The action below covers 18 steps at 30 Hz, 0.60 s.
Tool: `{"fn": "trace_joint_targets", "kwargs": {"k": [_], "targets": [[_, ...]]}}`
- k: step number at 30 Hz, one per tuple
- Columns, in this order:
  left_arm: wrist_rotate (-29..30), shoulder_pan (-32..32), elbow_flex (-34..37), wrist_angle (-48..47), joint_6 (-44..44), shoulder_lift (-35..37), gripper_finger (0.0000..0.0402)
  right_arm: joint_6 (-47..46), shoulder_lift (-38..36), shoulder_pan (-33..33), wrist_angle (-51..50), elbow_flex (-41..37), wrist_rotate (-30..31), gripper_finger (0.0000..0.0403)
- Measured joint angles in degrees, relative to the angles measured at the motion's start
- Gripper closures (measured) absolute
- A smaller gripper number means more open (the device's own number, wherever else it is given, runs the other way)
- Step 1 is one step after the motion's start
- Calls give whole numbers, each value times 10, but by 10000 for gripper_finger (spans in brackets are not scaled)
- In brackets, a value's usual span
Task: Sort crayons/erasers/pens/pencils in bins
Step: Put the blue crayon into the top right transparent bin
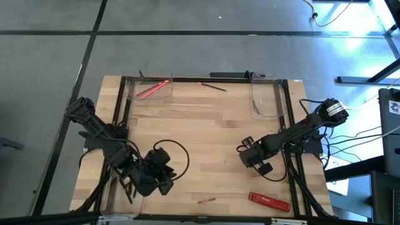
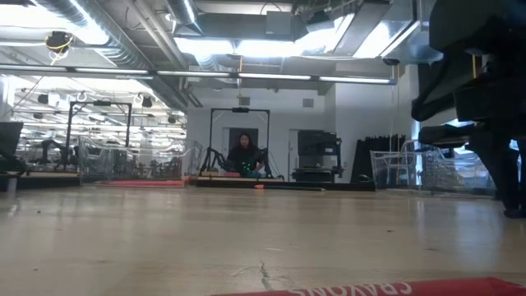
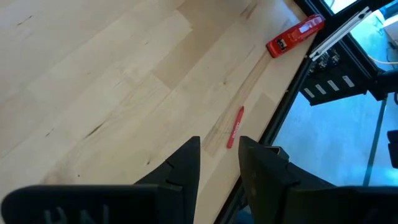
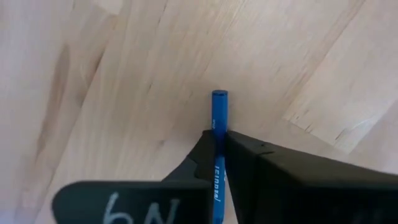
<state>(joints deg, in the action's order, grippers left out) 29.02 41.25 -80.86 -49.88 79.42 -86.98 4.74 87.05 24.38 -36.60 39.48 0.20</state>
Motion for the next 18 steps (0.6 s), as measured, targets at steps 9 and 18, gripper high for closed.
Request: {"fn": "trace_joint_targets", "kwargs": {"k": [9, 18], "targets": [[0, 0, 0, 0, -1, 0, 299, -63, 3, -7, -15, 13, -4, 374], [0, 0, 0, 0, -1, 0, 299, -77, 5, -30, -40, 80, -3, 373]]}}
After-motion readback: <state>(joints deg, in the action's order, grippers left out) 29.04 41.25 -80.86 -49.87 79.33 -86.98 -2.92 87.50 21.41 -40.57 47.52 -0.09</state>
